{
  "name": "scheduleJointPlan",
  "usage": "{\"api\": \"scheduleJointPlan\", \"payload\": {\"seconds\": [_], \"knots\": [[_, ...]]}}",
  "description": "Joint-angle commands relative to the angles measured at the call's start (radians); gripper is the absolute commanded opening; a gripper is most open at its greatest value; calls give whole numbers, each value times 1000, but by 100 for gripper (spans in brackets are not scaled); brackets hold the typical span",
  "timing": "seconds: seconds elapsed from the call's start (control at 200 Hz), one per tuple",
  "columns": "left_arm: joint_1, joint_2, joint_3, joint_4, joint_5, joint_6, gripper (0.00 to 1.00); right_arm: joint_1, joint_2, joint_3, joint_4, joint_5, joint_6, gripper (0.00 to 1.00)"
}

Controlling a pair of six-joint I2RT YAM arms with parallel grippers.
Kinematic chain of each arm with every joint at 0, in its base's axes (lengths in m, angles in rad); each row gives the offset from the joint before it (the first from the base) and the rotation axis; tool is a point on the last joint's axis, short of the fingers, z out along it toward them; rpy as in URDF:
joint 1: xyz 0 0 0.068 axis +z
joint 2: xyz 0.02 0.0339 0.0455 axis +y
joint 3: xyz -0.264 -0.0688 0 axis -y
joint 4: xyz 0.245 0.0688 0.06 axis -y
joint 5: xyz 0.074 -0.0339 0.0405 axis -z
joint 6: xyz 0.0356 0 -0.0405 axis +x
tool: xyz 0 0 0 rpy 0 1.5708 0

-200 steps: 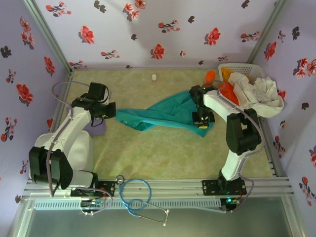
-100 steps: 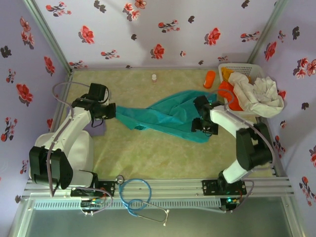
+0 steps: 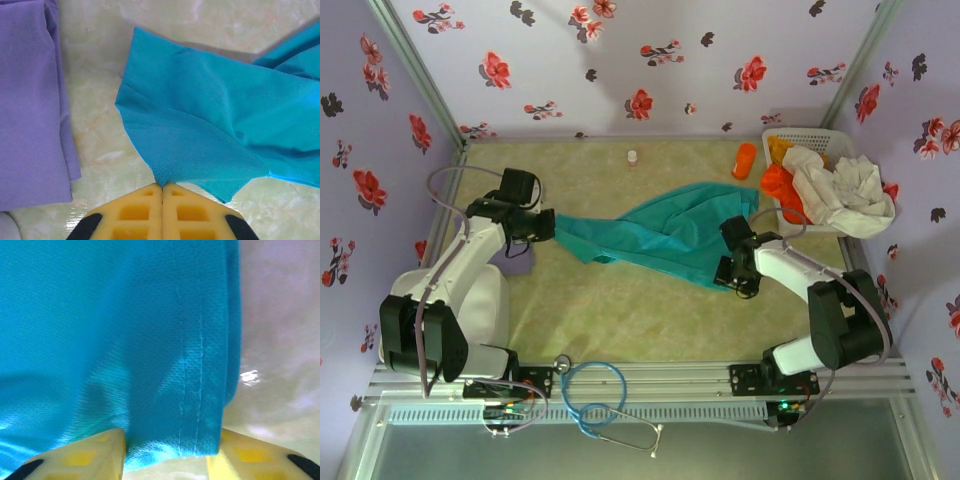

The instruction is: Fold and stack the t-shirts

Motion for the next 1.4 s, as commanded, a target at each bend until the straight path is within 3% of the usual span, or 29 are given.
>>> {"api": "scheduleJointPlan", "payload": {"seconds": [0.0,0.1,0.17,0.325,0.53,0.68,0.95,1.24,1.295,1.395], "knots": [[8,-8,2,-9,16,-1,0,-2,-4,27,21,-6,8,23],[9,-29,16,-39,22,-14,0,6,-36,73,-58,62,-29,0],[6,-61,21,-68,27,-25,0,16,-67,104,-123,129,-43,0],[5,-140,34,-158,28,-38,0,17,-153,119,-192,126,-32,0],[-15,-228,0,-298,66,-81,0,23,-189,184,-425,180,8,0],[-37,-305,-86,-336,111,-177,0,-14,-251,113,-397,183,41,0],[-179,-449,-290,-307,116,-428,0,-61,-221,26,-336,217,44,0],[-269,-469,-477,-209,110,-579,0,-75,-144,-20,-246,233,55,7],[-282,-453,-482,-216,110,-574,20,-77,-140,-20,-238,231,51,15],[-283,-413,-456,-241,94,-534,37,-78,-152,-9,-224,213,38,44]]}}
